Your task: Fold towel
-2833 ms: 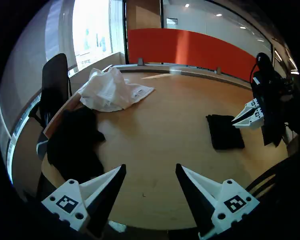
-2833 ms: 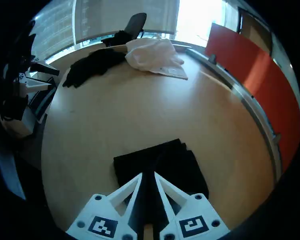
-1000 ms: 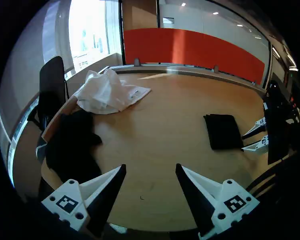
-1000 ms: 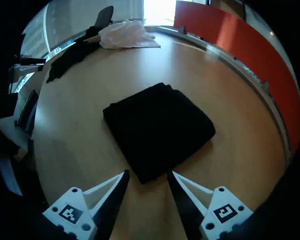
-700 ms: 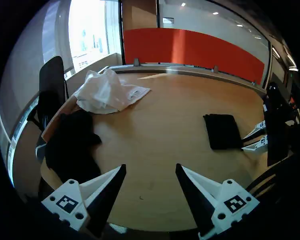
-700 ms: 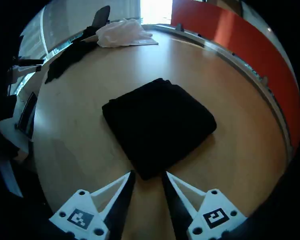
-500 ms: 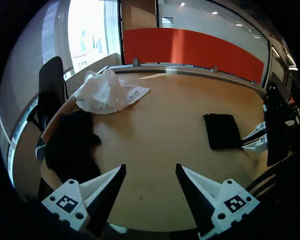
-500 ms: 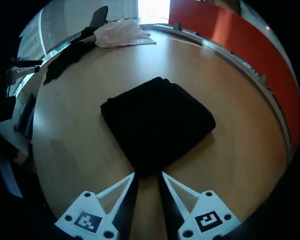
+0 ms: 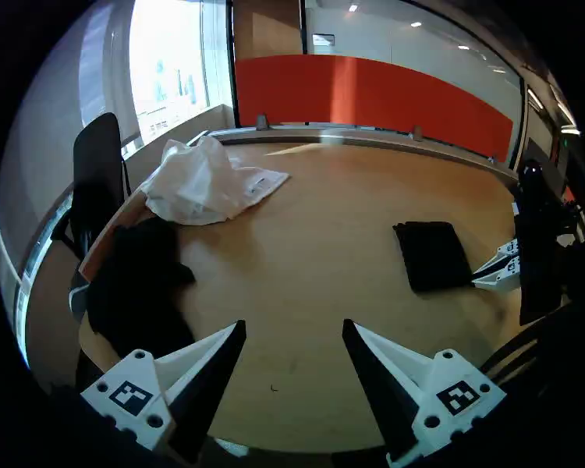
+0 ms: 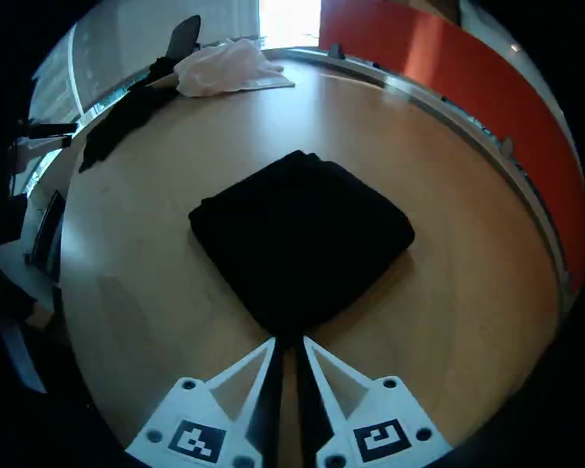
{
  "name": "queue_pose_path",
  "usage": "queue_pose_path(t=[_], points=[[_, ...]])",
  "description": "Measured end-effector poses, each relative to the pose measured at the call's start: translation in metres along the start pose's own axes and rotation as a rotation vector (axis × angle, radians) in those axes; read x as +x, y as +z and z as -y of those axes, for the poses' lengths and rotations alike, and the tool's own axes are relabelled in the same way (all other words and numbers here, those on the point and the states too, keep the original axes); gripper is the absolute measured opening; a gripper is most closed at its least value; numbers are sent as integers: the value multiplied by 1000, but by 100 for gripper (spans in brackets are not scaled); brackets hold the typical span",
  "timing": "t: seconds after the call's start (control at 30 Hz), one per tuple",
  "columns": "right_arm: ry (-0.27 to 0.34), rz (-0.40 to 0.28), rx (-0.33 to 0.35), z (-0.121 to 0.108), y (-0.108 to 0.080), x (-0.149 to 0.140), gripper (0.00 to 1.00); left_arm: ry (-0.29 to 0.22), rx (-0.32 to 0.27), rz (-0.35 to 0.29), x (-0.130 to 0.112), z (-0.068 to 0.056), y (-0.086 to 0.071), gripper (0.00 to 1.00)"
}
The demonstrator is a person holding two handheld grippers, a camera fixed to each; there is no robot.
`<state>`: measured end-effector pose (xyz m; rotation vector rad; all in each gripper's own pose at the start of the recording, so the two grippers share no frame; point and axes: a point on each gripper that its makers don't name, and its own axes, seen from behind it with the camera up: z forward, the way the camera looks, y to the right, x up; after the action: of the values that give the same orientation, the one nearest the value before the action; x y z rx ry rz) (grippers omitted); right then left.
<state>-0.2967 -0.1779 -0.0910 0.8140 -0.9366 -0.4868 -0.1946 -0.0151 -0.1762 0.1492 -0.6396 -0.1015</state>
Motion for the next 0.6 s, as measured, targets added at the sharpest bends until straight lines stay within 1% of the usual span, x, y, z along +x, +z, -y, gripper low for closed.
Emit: queue_pose_path(t=[0.07, 0.17, 0.33, 0.47, 0.6], points=[[3, -2, -12, -3, 0, 0, 5, 1, -1, -1, 1, 0, 0, 92], [10, -9, -3, -3, -2, 3, 5, 2, -4, -3, 1, -1, 0, 92], [19, -35, -13, -8, -10, 14, 5, 5, -9, -3, 2, -3, 2, 92], [14, -66, -21, -13, -20, 29, 5, 11, -16, -6, 3, -5, 3, 92], [0, -103, -34, -21, -31, 52, 5, 20, -25, -15, 9, -9, 4, 92]])
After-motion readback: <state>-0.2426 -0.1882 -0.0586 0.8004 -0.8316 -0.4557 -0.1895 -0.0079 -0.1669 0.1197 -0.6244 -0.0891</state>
